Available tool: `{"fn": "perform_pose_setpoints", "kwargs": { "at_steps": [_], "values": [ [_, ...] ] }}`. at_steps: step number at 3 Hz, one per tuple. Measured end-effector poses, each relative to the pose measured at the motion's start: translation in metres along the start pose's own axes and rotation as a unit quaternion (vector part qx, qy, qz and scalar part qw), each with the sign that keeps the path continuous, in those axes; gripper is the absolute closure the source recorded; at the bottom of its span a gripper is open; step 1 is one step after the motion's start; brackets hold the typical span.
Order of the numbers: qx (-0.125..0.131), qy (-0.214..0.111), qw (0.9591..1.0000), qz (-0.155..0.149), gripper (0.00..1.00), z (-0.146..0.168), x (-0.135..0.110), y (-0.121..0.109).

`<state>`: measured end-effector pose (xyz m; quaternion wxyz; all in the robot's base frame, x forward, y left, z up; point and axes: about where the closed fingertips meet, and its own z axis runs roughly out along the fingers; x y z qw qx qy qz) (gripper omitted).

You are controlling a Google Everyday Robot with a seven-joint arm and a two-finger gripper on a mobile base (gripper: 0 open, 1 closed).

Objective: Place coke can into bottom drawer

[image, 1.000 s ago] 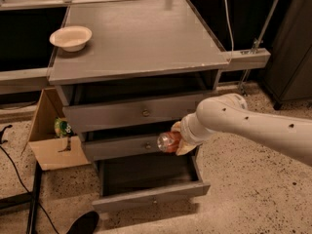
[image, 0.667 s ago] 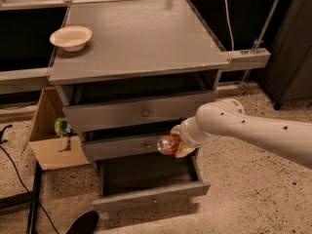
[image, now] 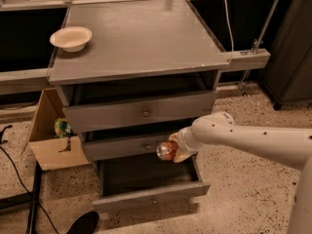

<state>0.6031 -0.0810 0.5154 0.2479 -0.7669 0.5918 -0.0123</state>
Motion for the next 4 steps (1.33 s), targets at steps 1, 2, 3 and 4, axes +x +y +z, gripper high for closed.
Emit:
{"fn": "perform_pose_setpoints", "kwargs": {
  "at_steps": [1,2,3,4],
  "values": [
    [-0.003,0.001,1.0,0.001,1.0,0.03,0.009,0.002],
    [-0.014,0.004,0.9999,0.006,1.0,0.057,0.016,0.009],
    [-0.034,0.006,0.9992,0.019,1.0,0.09,0.026,0.022],
    [-0.055,0.002,0.998,0.031,1.0,0.122,0.034,0.039]
  ]
}}
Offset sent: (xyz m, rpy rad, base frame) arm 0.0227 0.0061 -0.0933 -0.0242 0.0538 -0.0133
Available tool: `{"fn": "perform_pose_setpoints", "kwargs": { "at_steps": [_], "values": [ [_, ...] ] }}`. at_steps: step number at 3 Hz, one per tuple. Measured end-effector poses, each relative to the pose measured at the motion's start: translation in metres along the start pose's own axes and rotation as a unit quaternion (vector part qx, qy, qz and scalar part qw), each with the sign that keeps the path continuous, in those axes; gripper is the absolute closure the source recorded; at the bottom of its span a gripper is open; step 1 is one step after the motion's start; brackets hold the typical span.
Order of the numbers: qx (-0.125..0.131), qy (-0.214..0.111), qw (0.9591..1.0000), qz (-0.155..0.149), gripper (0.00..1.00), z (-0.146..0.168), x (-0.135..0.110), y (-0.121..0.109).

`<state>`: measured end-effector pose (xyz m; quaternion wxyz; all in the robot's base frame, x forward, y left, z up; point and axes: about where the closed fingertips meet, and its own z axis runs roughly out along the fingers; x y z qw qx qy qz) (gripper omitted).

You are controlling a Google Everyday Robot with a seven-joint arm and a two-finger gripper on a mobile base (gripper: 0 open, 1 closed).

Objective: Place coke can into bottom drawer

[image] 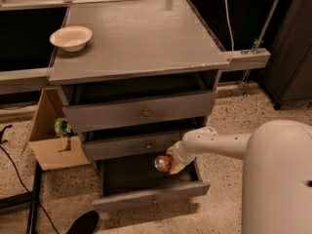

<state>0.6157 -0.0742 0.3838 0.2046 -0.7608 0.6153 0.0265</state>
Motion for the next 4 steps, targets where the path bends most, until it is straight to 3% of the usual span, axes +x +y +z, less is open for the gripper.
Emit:
{"fn": "perform_pose_setpoints", "kwargs": {
  "at_steps": [2,4],
  "values": [
    [0.003,0.004,1.0,-0.006,1.0,0.009,0.008,0.003],
    [0.005,0.004,0.9999,-0.015,1.0,0.047,0.029,0.006]
  ]
}}
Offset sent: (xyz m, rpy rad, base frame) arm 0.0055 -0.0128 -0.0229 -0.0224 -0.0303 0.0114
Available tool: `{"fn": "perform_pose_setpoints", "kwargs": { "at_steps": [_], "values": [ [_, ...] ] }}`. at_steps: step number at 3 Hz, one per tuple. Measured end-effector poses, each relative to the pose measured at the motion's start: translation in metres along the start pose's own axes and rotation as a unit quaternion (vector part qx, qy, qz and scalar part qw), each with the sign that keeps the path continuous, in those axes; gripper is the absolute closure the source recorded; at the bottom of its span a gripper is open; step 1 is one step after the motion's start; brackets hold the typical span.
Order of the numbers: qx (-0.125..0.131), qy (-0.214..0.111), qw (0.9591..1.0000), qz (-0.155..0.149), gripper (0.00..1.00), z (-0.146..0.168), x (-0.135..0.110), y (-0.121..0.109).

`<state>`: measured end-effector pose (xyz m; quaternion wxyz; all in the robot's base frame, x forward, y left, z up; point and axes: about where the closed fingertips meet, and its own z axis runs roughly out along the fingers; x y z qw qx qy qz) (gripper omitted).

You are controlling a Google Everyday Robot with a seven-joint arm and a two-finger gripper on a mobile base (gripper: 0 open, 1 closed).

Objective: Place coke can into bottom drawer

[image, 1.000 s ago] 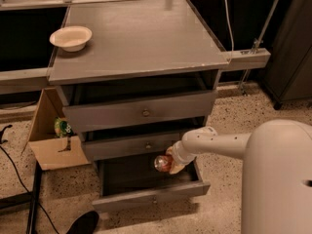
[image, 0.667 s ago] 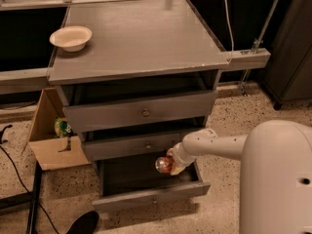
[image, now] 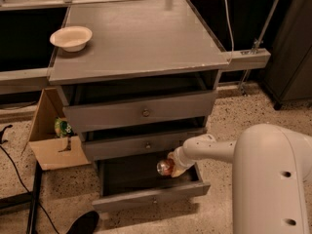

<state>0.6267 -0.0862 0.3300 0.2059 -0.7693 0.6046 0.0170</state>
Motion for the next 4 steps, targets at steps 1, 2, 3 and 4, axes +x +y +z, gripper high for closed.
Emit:
{"fn": "perform_pose_setpoints", "kwargs": {
  "at_steps": [1,2,3,4],
  "values": [
    [0.003,-0.001,1.0,-0.001,1.0,0.024,0.012,0.001],
    [0.001,-0.004,1.0,-0.004,1.0,0.048,0.019,0.002],
    [-0.013,-0.01,0.9999,-0.006,1.0,0.083,0.027,0.003],
    [-0.026,-0.033,0.9991,0.004,1.0,0.128,0.034,-0.004]
  ]
}}
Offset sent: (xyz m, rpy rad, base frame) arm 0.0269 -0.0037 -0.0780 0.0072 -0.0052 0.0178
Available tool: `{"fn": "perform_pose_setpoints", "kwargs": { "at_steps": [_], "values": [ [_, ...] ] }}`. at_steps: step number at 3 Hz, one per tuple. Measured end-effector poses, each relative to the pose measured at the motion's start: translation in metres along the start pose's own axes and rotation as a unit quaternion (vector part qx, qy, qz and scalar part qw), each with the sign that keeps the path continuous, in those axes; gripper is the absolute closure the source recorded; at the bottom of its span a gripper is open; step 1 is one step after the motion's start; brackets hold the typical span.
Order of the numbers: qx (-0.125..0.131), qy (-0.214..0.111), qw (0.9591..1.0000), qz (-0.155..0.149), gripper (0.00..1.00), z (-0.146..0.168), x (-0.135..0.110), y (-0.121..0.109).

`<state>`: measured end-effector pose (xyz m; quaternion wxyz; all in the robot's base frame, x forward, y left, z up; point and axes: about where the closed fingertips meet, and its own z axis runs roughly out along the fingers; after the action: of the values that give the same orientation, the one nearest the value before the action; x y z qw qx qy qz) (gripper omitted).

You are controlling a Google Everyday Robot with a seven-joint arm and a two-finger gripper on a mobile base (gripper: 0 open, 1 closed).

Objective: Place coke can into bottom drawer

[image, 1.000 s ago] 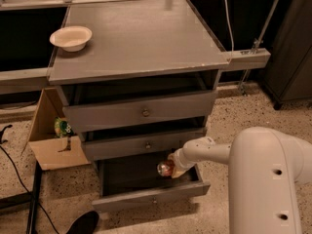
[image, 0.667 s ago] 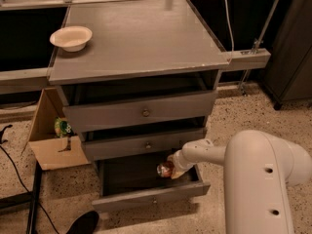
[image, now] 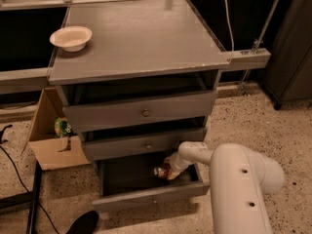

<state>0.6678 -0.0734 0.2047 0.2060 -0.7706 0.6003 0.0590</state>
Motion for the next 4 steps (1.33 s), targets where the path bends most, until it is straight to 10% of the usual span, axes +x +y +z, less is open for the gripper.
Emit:
{"fn": "perform_pose_setpoints", "kwargs": {
  "at_steps": [2,4],
  "values": [
    [0.001,0.002,1.0,0.0,1.0,-0.001,0.0,0.0],
    [0.003,0.024,0.9997,0.008,1.0,0.063,0.041,-0.004]
  ]
}}
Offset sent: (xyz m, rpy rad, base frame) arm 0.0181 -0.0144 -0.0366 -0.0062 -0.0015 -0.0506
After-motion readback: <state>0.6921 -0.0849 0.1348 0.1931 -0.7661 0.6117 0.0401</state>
